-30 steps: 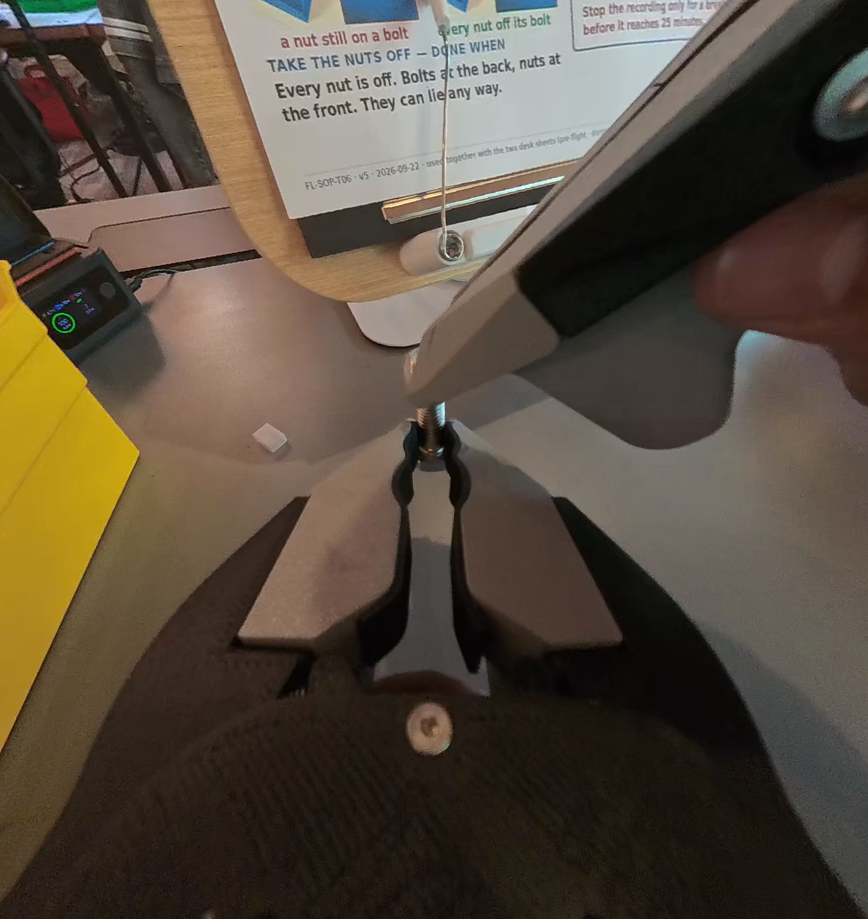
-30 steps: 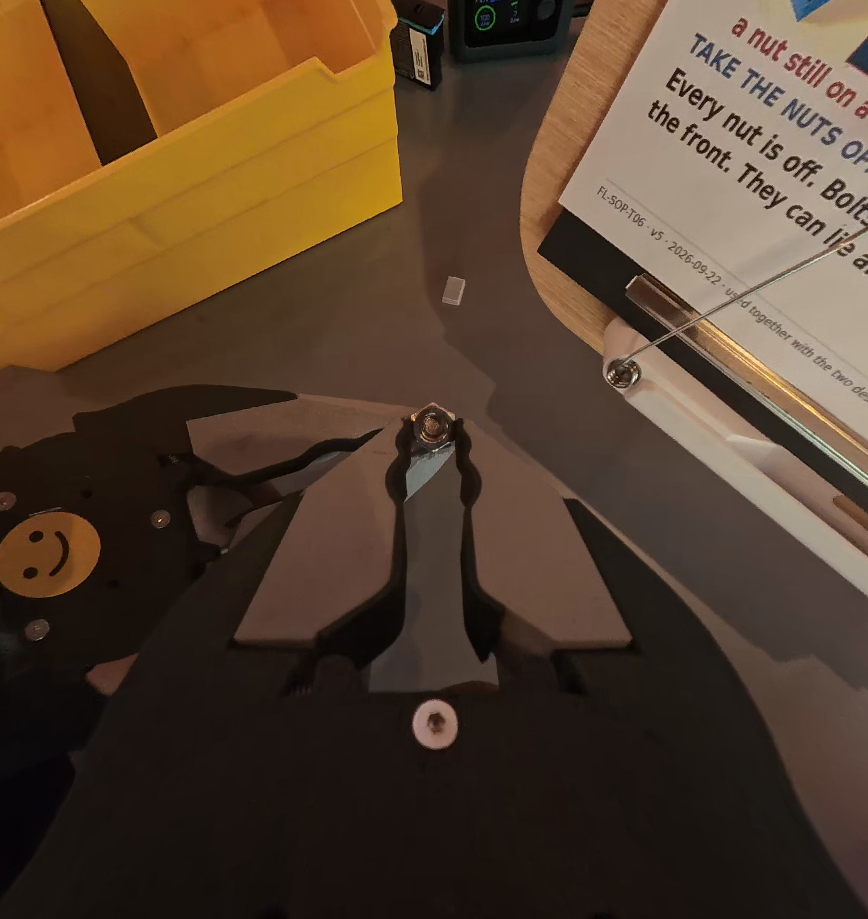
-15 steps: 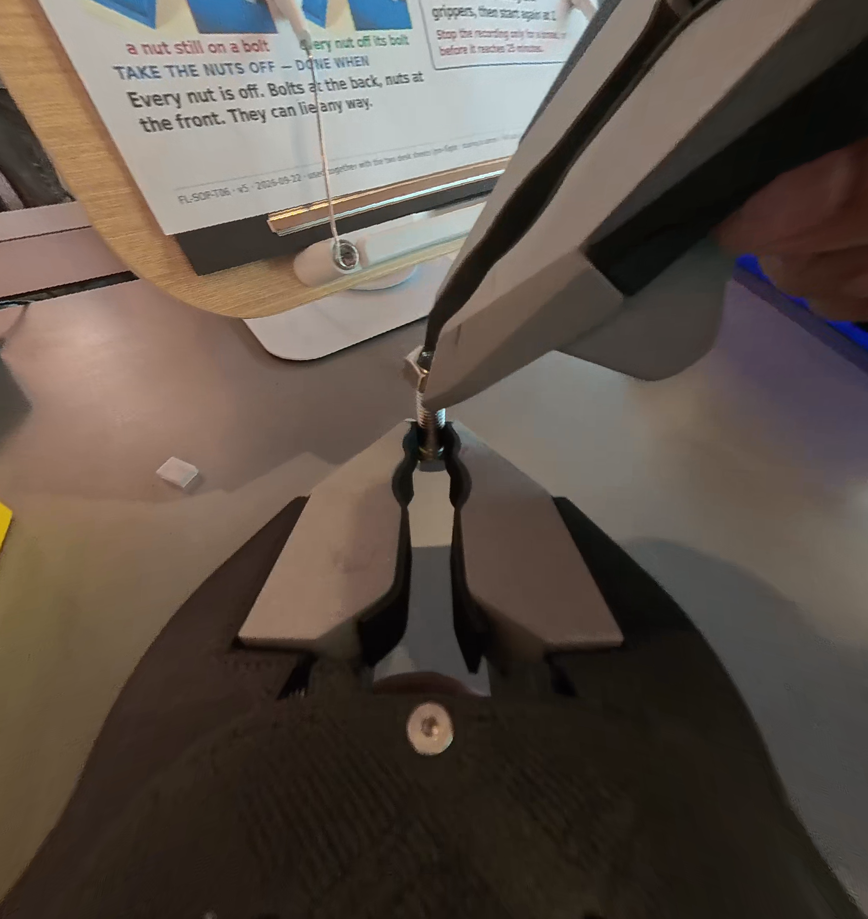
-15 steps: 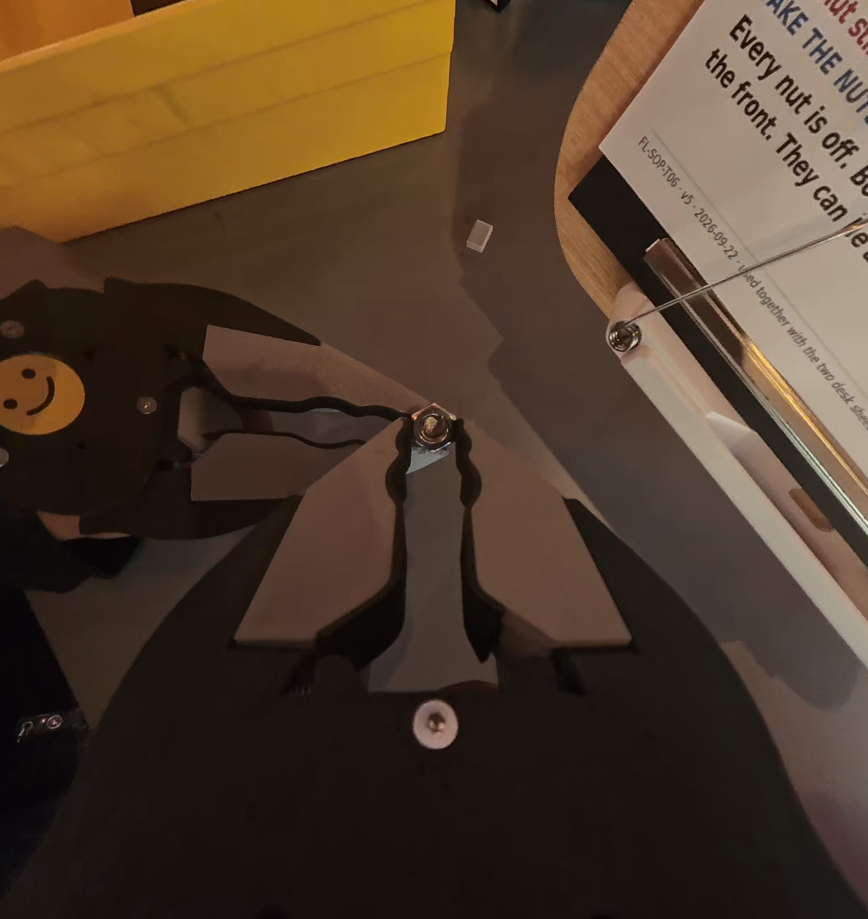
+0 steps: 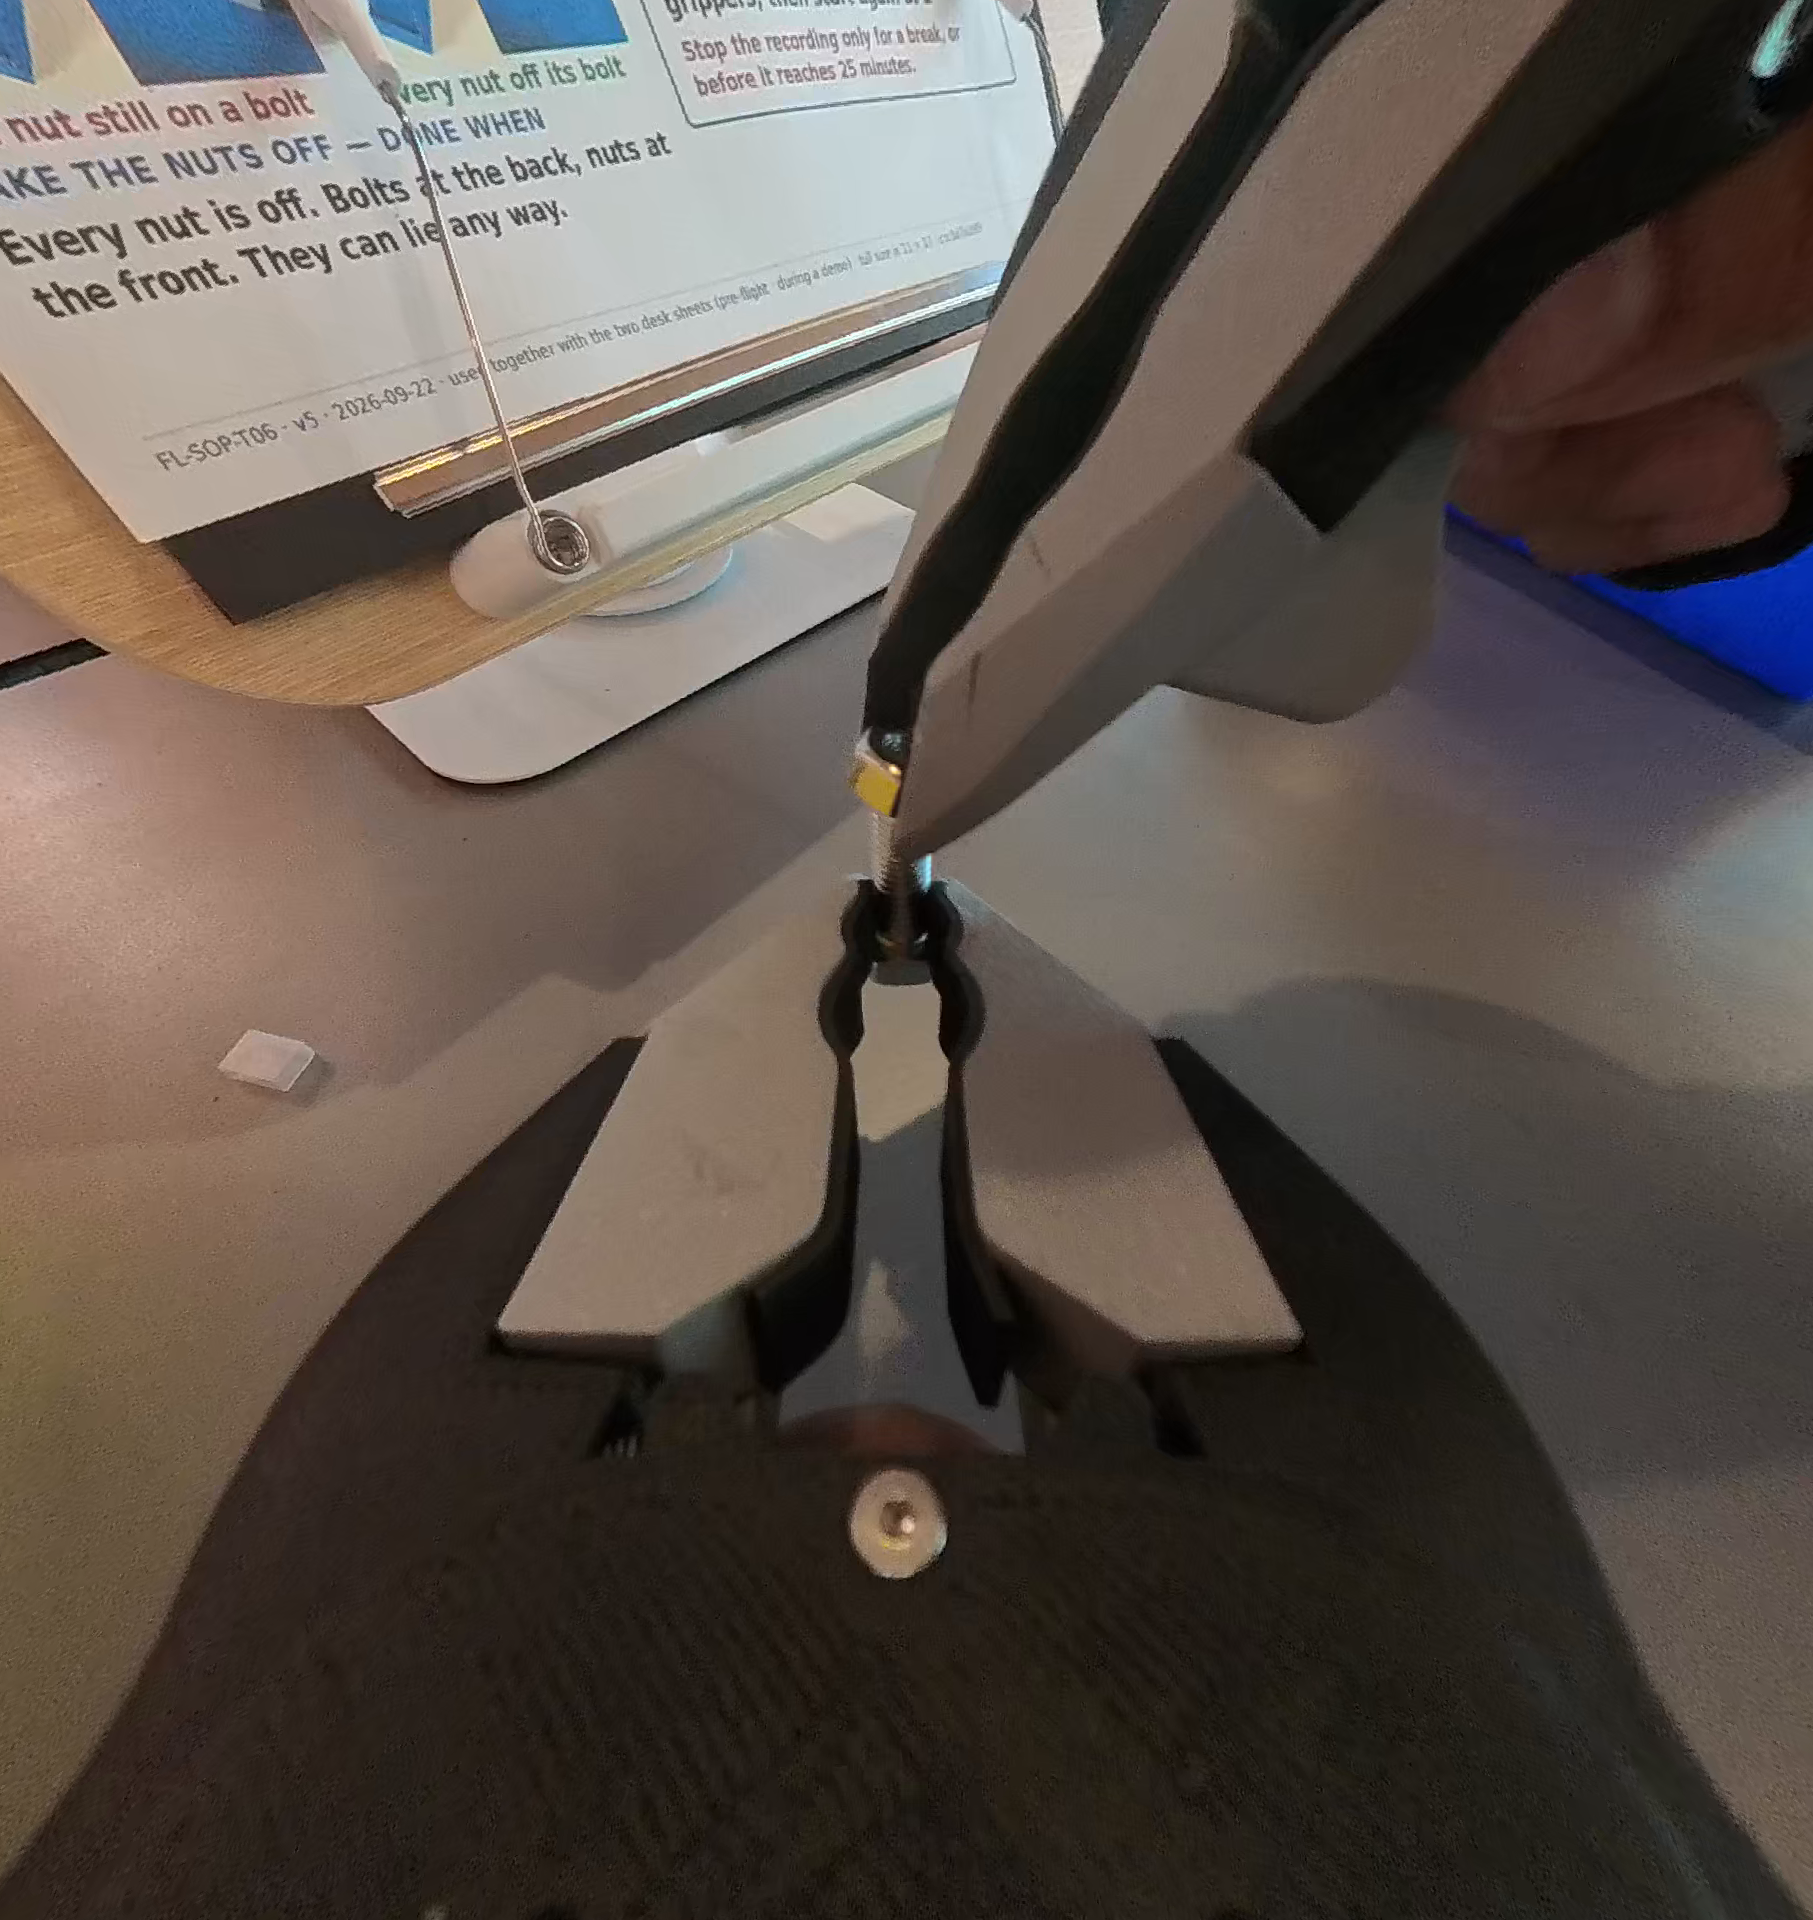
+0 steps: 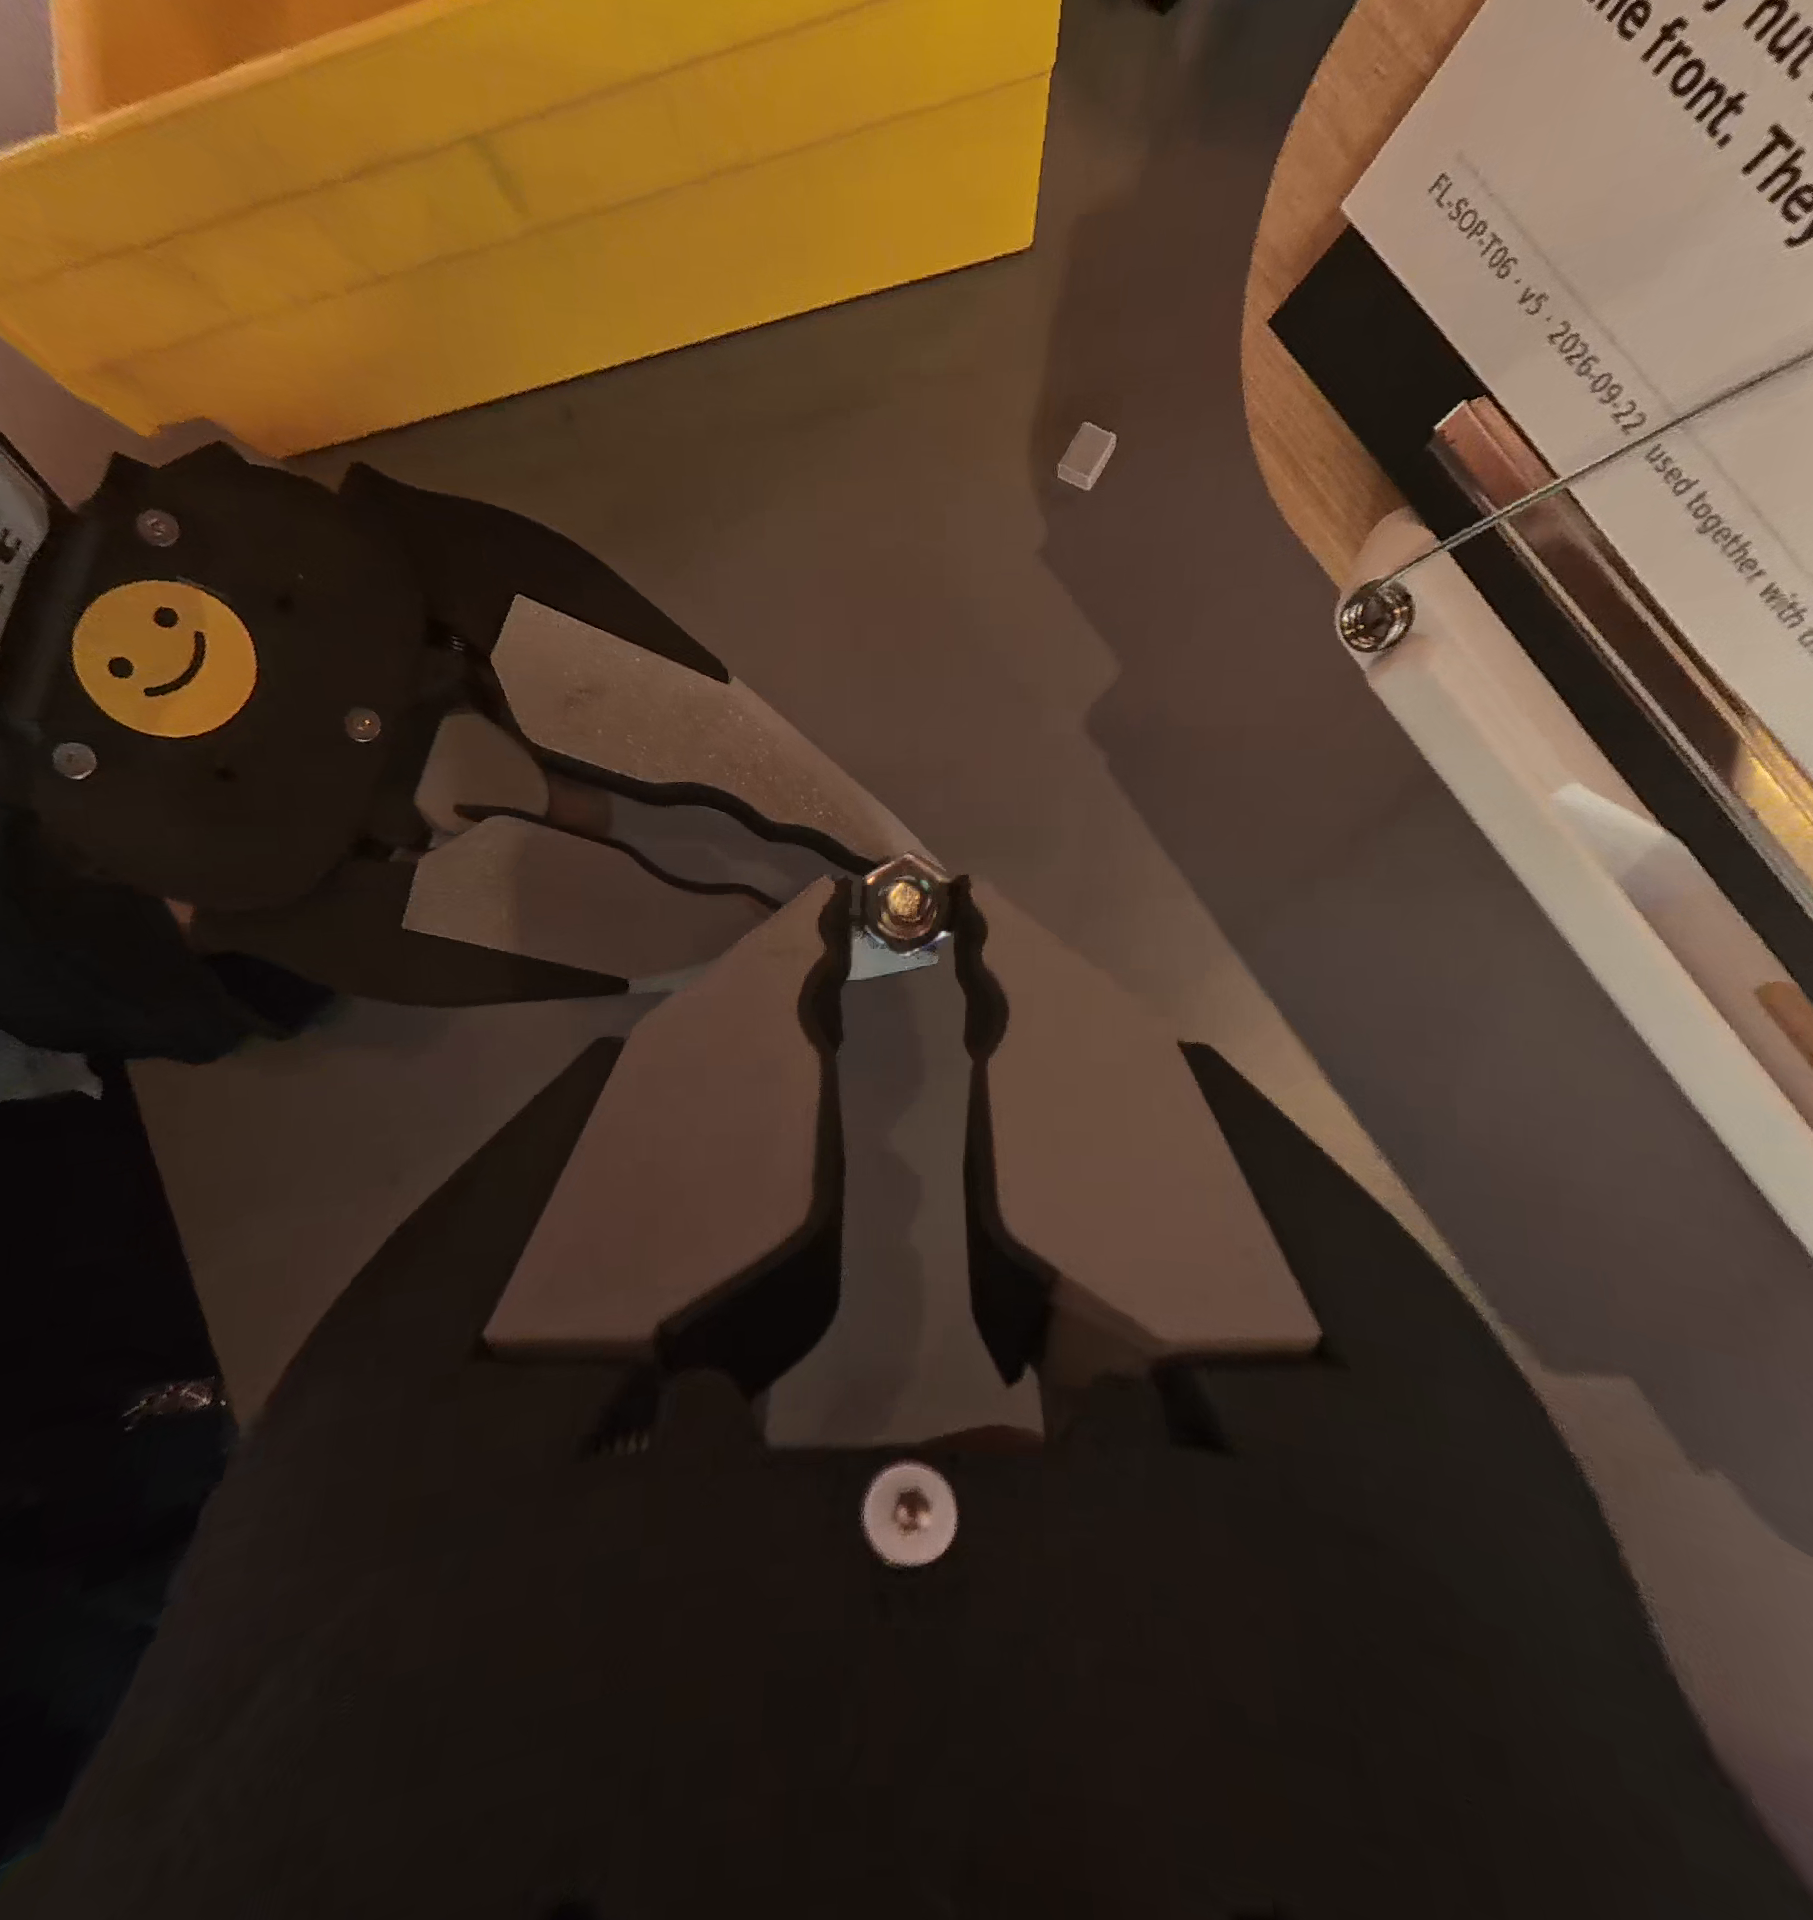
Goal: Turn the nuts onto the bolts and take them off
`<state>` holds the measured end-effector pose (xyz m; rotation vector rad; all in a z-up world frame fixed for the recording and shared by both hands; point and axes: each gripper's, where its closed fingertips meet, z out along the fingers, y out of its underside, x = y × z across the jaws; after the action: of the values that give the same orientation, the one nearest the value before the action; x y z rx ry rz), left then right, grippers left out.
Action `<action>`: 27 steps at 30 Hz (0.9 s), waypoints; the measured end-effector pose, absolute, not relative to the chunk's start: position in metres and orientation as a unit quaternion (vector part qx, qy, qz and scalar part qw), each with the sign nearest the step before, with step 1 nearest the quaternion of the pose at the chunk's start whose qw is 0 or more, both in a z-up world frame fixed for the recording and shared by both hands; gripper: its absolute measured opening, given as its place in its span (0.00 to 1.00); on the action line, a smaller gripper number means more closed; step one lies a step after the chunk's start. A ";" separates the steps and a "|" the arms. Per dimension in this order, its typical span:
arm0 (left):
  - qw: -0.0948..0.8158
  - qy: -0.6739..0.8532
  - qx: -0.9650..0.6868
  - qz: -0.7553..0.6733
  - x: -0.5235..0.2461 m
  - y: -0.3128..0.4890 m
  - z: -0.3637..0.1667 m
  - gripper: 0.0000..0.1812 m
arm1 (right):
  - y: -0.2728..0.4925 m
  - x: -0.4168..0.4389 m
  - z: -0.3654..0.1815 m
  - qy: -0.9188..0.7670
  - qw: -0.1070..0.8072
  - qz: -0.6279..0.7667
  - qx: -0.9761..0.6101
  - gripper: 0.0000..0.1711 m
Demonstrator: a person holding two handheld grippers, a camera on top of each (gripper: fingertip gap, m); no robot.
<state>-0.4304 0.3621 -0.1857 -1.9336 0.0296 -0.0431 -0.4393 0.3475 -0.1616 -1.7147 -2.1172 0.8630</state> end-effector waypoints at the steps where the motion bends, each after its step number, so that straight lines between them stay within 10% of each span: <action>1: 0.568 0.011 -0.823 -0.019 -0.430 0.362 -0.186 0.04 | 0.348 -0.440 -0.162 -0.731 0.141 0.301 -0.596 0.08; 16: 0.555 0.000 -0.831 -0.023 -0.434 0.361 -0.190 0.04 | 0.359 -0.441 -0.160 -0.712 0.177 0.308 -0.605 0.09; 27: 0.534 0.037 -0.843 -0.048 -0.425 0.367 -0.197 0.04 | 0.547 -0.331 -0.209 -0.528 0.312 0.090 -0.785 0.17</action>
<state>-0.4251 0.3665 -0.1968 -2.0088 0.0870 -0.1136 -0.3311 0.5474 -0.2086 -2.0704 -1.3936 0.2380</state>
